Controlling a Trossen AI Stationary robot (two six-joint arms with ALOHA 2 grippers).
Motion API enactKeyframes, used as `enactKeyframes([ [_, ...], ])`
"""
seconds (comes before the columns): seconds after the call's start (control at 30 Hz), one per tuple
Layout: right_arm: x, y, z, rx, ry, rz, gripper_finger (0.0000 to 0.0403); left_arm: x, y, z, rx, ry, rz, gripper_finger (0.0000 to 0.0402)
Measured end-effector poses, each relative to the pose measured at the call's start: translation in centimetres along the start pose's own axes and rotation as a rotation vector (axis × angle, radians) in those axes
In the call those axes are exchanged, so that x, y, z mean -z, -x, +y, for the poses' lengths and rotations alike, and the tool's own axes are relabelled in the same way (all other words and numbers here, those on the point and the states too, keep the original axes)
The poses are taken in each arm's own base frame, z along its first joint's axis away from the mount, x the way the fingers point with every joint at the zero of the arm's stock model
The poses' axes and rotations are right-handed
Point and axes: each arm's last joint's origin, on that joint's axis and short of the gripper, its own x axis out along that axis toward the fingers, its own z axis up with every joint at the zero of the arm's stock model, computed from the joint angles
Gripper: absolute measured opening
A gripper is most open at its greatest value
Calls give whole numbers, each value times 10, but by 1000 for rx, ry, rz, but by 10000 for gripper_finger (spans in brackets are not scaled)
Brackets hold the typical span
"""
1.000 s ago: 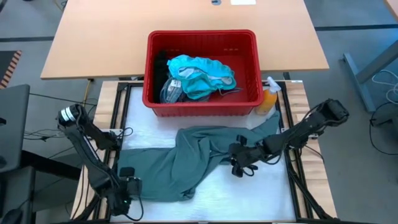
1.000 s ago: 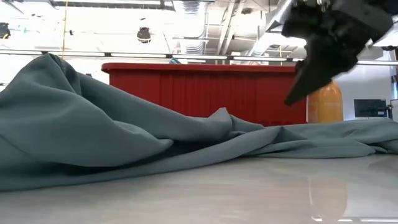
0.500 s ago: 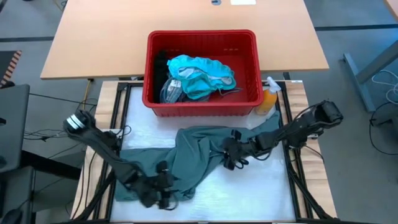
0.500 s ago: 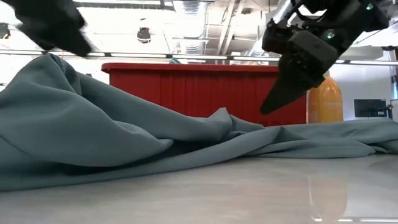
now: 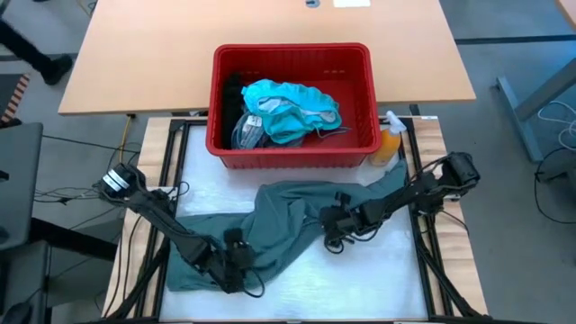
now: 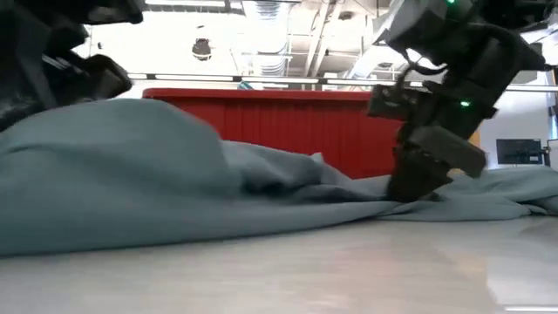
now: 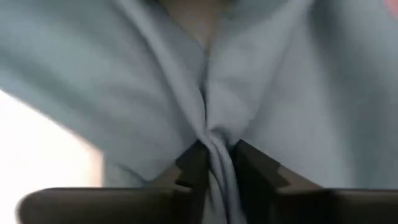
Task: Fold Laundry from Bin
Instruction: Fold the light blue pants
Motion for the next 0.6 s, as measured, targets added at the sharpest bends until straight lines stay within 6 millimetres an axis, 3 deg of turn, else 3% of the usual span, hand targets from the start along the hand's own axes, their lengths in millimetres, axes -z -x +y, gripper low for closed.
enactKeyframes([
  [0.2, 14, 14, -17, 135, 82, 115, 35, 15, 18, 15, -150, 11, 72, 176],
  [0.3, 11, 28, -20, 44, 71, 107, 35, 17, 21, 19, -174, 31, 42, 167],
  [0.43, -1, 54, -19, -158, 26, 69, 80, 15, 22, 20, -197, 25, 10, 163],
  [0.6, -11, 82, -23, -221, -3, -10, 158, 21, 15, 24, -216, 23, 29, 162],
])
